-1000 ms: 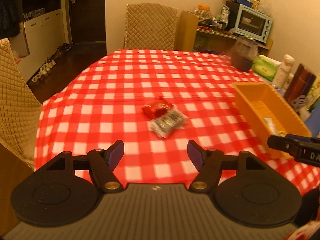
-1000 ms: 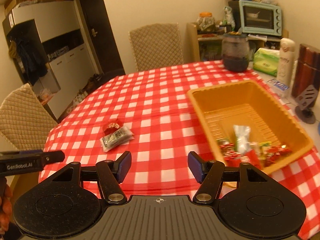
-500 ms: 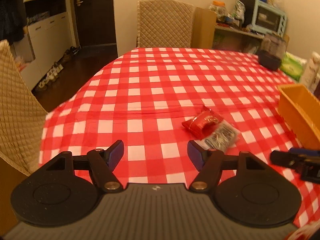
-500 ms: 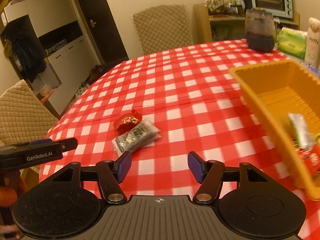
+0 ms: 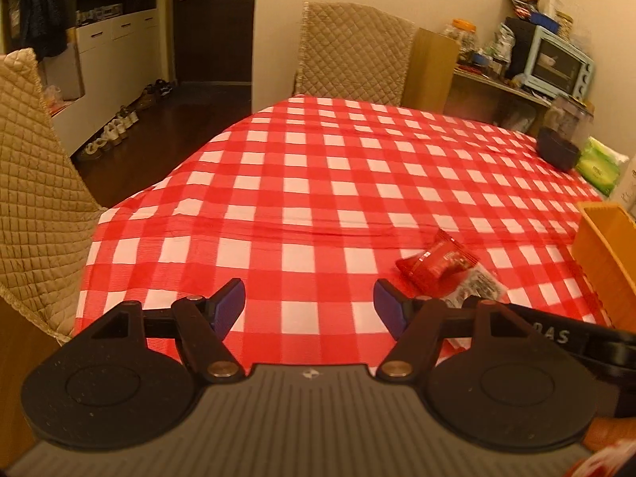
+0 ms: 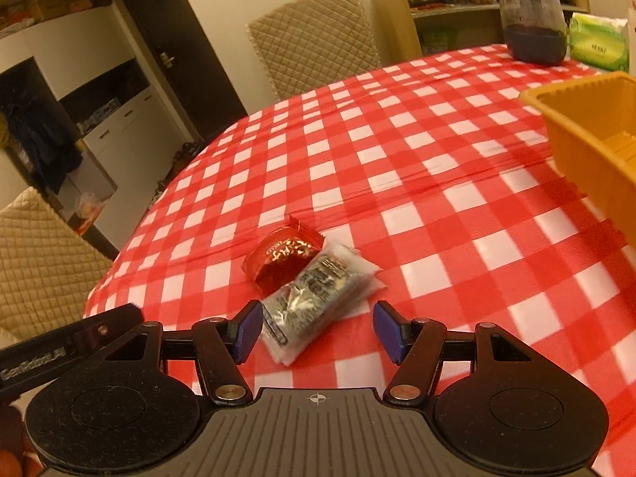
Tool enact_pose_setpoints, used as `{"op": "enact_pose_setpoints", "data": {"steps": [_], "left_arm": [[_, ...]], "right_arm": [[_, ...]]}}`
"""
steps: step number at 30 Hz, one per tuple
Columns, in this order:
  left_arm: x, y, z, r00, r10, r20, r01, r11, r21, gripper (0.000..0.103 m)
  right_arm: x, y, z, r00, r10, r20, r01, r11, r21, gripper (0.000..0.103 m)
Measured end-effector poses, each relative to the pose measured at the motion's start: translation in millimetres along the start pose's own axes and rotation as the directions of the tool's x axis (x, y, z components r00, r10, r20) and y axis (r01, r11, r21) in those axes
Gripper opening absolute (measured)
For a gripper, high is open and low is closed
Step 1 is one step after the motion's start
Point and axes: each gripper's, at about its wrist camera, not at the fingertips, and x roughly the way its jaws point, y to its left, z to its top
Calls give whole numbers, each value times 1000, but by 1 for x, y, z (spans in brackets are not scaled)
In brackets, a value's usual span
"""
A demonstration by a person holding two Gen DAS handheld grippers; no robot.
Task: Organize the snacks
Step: 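Move both tools toward the red packet and clear packet on the cloth, then grasp the clear printed packet with the right gripper while the left grasps the red packet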
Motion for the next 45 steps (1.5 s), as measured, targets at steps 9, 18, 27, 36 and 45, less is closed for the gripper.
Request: {"op": "enact_pose_setpoints", "data": {"steps": [9, 18, 27, 36, 45], "left_arm": [[5, 2, 2, 1000, -3, -11, 3, 1000, -19, 71], [11, -1, -1, 999, -26, -34, 25, 1000, -8, 72], [14, -19, 0, 996, -84, -29, 85, 996, 40, 72], [26, -43, 5, 994, -105, -10, 105, 988, 114, 72], [49, -66, 12, 992, -128, 13, 123, 975, 185, 72]], "right_arm": [[20, 11, 5, 998, -62, 22, 61, 998, 5, 62], [23, 18, -4, 995, -99, 18, 100, 971, -218, 41], [3, -22, -6, 987, -156, 46, 163, 945, -284, 42], [10, -28, -2, 992, -125, 34, 129, 935, -330, 44], [-6, -41, 7, 990, -127, 55, 137, 951, -277, 39]]}}
